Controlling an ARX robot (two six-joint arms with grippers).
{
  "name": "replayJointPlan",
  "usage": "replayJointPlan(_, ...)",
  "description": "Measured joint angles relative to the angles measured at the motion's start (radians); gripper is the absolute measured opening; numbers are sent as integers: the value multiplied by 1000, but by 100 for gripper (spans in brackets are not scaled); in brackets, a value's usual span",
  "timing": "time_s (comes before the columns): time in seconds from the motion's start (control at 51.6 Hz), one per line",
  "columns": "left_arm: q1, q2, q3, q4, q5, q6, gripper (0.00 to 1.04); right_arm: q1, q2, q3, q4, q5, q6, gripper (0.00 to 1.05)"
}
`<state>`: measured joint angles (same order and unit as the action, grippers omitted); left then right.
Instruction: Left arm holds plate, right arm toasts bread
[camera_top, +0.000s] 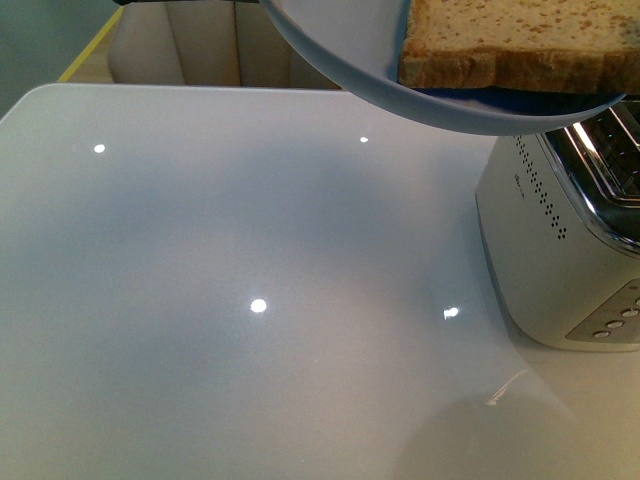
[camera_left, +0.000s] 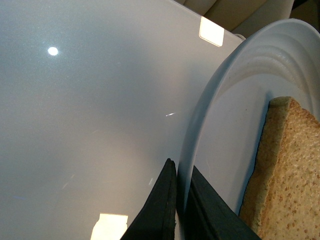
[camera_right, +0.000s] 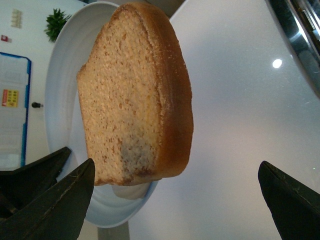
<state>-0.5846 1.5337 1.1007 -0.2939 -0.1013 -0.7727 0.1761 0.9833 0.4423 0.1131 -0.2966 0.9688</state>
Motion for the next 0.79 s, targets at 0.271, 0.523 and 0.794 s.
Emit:
replayJointPlan(0.271, 0, 0, 0, 0, 0, 0, 3, 23, 53, 11, 67, 4, 69, 96)
replayJointPlan(0.523, 0, 0, 0, 0, 0, 0, 3, 34, 79, 11, 103, 12, 98, 96)
replayJointPlan(0.794, 0, 0, 0, 0, 0, 0, 3, 34, 82, 11, 114, 18, 113, 84)
